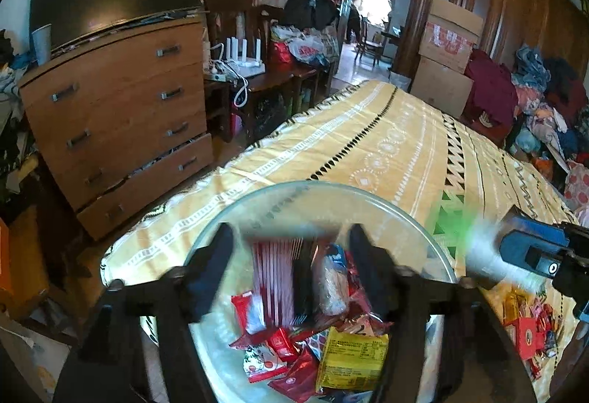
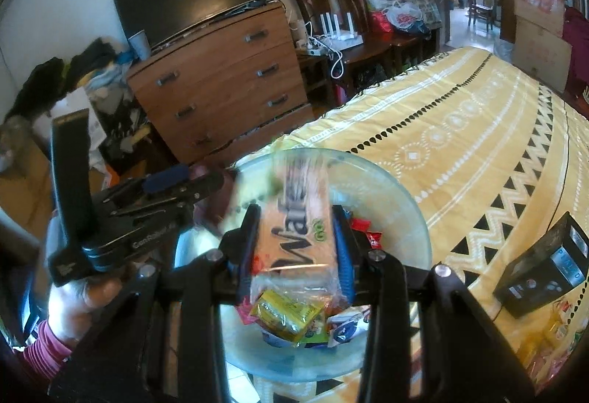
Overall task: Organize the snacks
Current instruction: 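Carry both snacks to the glass bowl and release them inside, then grasp the yellow bread packet with the right tool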
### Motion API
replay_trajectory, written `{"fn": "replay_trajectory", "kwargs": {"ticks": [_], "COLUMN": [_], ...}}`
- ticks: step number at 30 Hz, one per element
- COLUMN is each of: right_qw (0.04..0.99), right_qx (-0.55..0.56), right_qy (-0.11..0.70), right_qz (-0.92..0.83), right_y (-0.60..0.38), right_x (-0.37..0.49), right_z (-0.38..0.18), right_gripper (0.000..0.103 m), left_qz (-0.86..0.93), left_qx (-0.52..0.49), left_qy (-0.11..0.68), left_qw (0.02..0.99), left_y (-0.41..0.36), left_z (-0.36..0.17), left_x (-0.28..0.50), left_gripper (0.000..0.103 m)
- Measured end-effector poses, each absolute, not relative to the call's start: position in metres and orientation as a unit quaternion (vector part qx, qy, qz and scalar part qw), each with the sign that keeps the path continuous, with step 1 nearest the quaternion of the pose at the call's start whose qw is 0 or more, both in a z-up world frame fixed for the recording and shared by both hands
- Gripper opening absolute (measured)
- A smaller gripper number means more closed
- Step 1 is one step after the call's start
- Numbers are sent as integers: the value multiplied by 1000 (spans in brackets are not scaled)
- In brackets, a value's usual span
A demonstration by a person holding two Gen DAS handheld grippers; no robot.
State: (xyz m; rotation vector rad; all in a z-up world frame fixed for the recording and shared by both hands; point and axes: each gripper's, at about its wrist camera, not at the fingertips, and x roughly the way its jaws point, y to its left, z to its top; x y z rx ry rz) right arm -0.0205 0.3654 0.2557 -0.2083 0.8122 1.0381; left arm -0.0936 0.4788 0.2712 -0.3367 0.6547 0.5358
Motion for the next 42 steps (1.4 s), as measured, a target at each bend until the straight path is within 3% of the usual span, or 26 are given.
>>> {"fn": "replay_trajectory", "kwargs": {"ticks": [10, 14, 18, 22, 29, 37, 42], "right_qw": [798, 812, 836, 848, 868, 855, 839], "right_qx": [-76, -60, -57, -22, 40, 10, -18], "right_qy": [347, 318, 309, 382, 449, 472, 502], "right_qz": [486, 485, 450, 367, 207, 213, 209], "right_y": [336, 280, 196, 101, -23, 12, 29], "right_x": [-37, -72, -117, -124, -51, 82, 123], "right_z": [261, 247, 201, 133, 67, 31, -2], "right_gripper": [50, 62, 64, 63, 61, 61, 62], "left_qz": [250, 203, 113, 12, -104, -96, -101], "left_qx": [-177, -169, -121, -110, -100, -102, -105], "left_qy": [293, 269, 261, 282, 317, 338, 335], "left_qw": [906, 926, 951, 953, 938, 931, 931], "left_y": [469, 431, 357, 272, 163, 146, 134], "left_z": [283, 291, 289, 269, 243, 232, 230], "left_x": [-106, -115, -116, -106, -88, -75, -63], "left_gripper": [75, 75, 75, 75, 75, 75, 75]}}
